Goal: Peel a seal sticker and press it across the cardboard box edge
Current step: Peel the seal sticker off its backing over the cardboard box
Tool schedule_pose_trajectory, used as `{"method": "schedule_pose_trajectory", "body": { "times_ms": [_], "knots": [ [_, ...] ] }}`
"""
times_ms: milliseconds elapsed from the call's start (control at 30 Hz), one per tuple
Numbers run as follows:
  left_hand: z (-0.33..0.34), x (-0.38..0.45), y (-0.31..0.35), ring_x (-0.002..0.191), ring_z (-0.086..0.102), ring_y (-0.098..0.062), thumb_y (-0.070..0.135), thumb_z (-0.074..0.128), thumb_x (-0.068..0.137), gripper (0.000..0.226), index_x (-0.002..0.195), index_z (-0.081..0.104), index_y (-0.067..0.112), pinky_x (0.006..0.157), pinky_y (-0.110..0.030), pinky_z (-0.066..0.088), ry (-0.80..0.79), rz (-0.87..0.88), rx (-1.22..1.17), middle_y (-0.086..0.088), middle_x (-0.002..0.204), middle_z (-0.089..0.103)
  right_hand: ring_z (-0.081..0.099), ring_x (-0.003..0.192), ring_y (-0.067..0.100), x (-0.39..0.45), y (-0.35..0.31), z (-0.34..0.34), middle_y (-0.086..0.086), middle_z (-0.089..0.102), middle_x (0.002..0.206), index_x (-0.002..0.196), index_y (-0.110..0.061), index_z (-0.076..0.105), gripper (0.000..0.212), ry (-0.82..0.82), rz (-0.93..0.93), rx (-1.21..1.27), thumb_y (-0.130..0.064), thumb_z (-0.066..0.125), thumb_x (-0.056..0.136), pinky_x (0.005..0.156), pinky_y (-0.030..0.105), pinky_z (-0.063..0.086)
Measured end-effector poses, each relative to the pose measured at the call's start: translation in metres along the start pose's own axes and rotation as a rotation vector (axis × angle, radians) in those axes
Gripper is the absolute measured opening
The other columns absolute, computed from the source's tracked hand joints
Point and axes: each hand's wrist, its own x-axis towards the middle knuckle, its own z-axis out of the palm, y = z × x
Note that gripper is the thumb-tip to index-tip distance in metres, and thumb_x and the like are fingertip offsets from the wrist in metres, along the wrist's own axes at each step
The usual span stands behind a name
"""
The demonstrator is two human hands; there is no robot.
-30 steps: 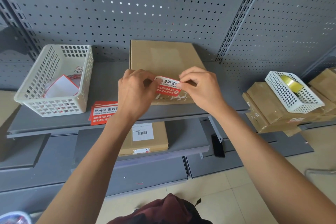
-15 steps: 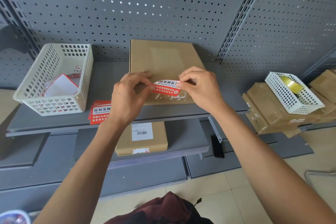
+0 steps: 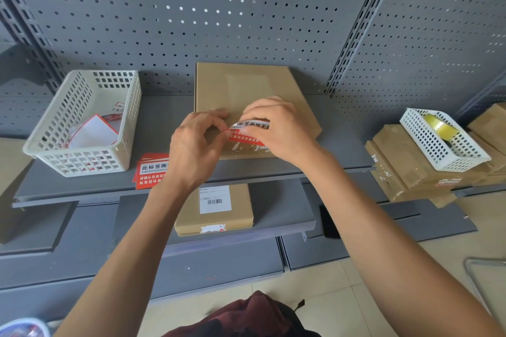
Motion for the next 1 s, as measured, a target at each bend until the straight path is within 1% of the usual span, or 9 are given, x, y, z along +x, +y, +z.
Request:
{"method": "schedule_pose_trajectory", "body": {
  "times_ms": [133, 200, 300, 433, 500, 733, 867, 1000],
  "knots": [
    [0.0000, 0.0002, -0.0006, 0.114, 0.062, -0.014, 0.022, 0.069, 0.092, 0.004, 0.092, 0.069, 0.018, 0.092, -0.043, 0.055, -0.001, 0.027, 0.014, 0.016, 0.118, 0.066, 0.063, 0.086, 0.021, 0.0068, -0.0015, 0.0010, -0.008, 0.073, 0.085, 0.083, -0.029, 0.075, 0.008, -0.046, 0.013, -0.056, -0.035, 0.069, 0.084, 0.076, 0.042, 0.053],
    [0.0008, -0.0001, -0.0015, 0.114, 0.062, -0.015, 0.022, 0.068, 0.093, 0.004, 0.093, 0.068, 0.018, 0.090, -0.044, 0.056, 0.000, 0.042, 0.023, 0.015, 0.120, 0.066, 0.063, 0.079, 0.021, 0.0091, -0.0030, 0.0000, -0.008, 0.071, 0.082, 0.081, -0.031, 0.073, 0.009, -0.052, 0.015, -0.077, -0.037, 0.068, 0.083, 0.071, 0.041, 0.054],
    [0.0027, -0.0013, -0.0031, 0.114, 0.062, -0.015, 0.022, 0.068, 0.093, 0.005, 0.095, 0.067, 0.018, 0.089, -0.044, 0.056, 0.011, 0.054, 0.023, 0.011, 0.121, 0.068, 0.062, 0.076, 0.020, 0.0094, -0.0040, -0.0011, -0.008, 0.071, 0.081, 0.080, -0.032, 0.073, 0.010, -0.056, 0.043, -0.077, -0.039, 0.068, 0.083, 0.069, 0.040, 0.054],
    [0.0022, -0.0021, -0.0063, 0.111, 0.064, -0.010, 0.025, 0.073, 0.090, 0.012, 0.098, 0.071, 0.017, 0.094, -0.038, 0.054, 0.048, 0.060, 0.009, 0.009, 0.119, 0.069, 0.069, 0.082, 0.018, 0.0087, -0.0050, -0.0015, -0.010, 0.078, 0.087, 0.083, -0.034, 0.075, 0.014, -0.039, 0.102, -0.070, -0.044, 0.066, 0.082, 0.074, 0.038, 0.056],
    [0.0014, -0.0023, -0.0071, 0.111, 0.063, -0.007, 0.025, 0.076, 0.088, 0.013, 0.096, 0.071, 0.016, 0.097, -0.034, 0.052, 0.056, 0.073, 0.002, 0.007, 0.118, 0.071, 0.070, 0.083, 0.017, 0.0090, -0.0052, -0.0011, -0.011, 0.078, 0.088, 0.083, -0.035, 0.075, 0.014, -0.038, 0.120, -0.071, -0.046, 0.067, 0.081, 0.075, 0.037, 0.056],
    [0.0032, -0.0055, -0.0053, 0.118, 0.062, -0.008, 0.021, 0.076, 0.088, 0.005, 0.088, 0.073, 0.017, 0.098, -0.042, 0.052, 0.063, 0.055, -0.081, 0.007, 0.117, 0.071, 0.072, 0.089, 0.020, 0.0089, -0.0065, -0.0008, -0.007, 0.079, 0.091, 0.085, -0.033, 0.077, 0.017, -0.027, 0.146, -0.041, -0.048, 0.071, 0.079, 0.077, 0.038, 0.057],
    [0.0028, -0.0060, -0.0042, 0.120, 0.060, -0.007, 0.020, 0.075, 0.089, 0.004, 0.088, 0.071, 0.018, 0.100, -0.041, 0.050, 0.045, 0.041, -0.082, 0.007, 0.119, 0.070, 0.073, 0.089, 0.020, 0.0089, -0.0066, -0.0009, -0.006, 0.080, 0.090, 0.086, -0.031, 0.078, 0.016, -0.022, 0.159, -0.023, -0.045, 0.073, 0.079, 0.079, 0.040, 0.058],
    [0.0030, -0.0064, -0.0039, 0.119, 0.059, -0.007, 0.019, 0.073, 0.090, 0.004, 0.088, 0.070, 0.018, 0.098, -0.039, 0.049, 0.035, 0.036, -0.084, 0.007, 0.121, 0.070, 0.074, 0.090, 0.021, 0.0088, -0.0061, 0.0000, -0.006, 0.080, 0.091, 0.084, -0.031, 0.078, 0.013, -0.021, 0.178, -0.019, -0.042, 0.073, 0.079, 0.079, 0.040, 0.058]
  ]
}}
